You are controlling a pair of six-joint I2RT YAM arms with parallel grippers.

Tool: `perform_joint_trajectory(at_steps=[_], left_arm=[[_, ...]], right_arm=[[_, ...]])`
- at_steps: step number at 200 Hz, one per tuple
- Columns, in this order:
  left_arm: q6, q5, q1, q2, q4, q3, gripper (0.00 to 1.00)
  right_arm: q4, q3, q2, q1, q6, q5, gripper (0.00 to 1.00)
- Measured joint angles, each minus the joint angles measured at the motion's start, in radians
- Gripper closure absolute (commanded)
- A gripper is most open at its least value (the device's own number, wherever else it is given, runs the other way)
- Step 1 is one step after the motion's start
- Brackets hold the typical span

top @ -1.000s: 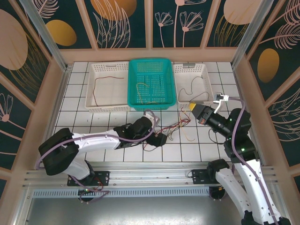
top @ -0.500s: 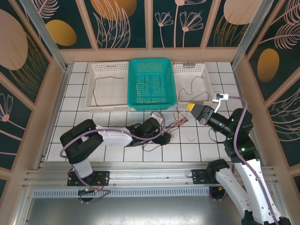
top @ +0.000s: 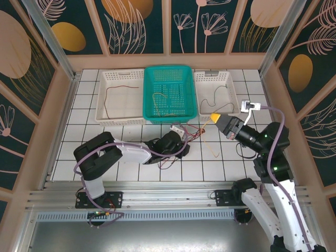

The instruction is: Untangle the cables

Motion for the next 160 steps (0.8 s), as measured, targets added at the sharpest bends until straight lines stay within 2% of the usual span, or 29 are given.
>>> perform_joint_trajectory(at_steps=[17, 62, 118, 160], left_arm=[[-0.003, -0.017, 0.0, -0.006, 0.011, -0.033, 1.0], [0.0, -0.079, -0.002, -0.106, -0.015, -0.097, 1.0], [0.001, -0.214, -0.002, -0.256, -0.18, -0.106, 1.0], [0.027, -0.323, -0.011, -0.313, -0.311, -0.084, 1.0]], right_arm=[[-0.023, 0.036, 0.001, 0.0, -0.017, 0.011, 1.0], [-0.164, 0.134, 0.019, 0.0, -0.106, 0.132, 1.0], [-0.334, 0.264, 0.035, 0.0, -0.211, 0.351, 1.0], [-0.451, 0.345, 0.072, 0.006, -0.274, 0.449, 1.0]])
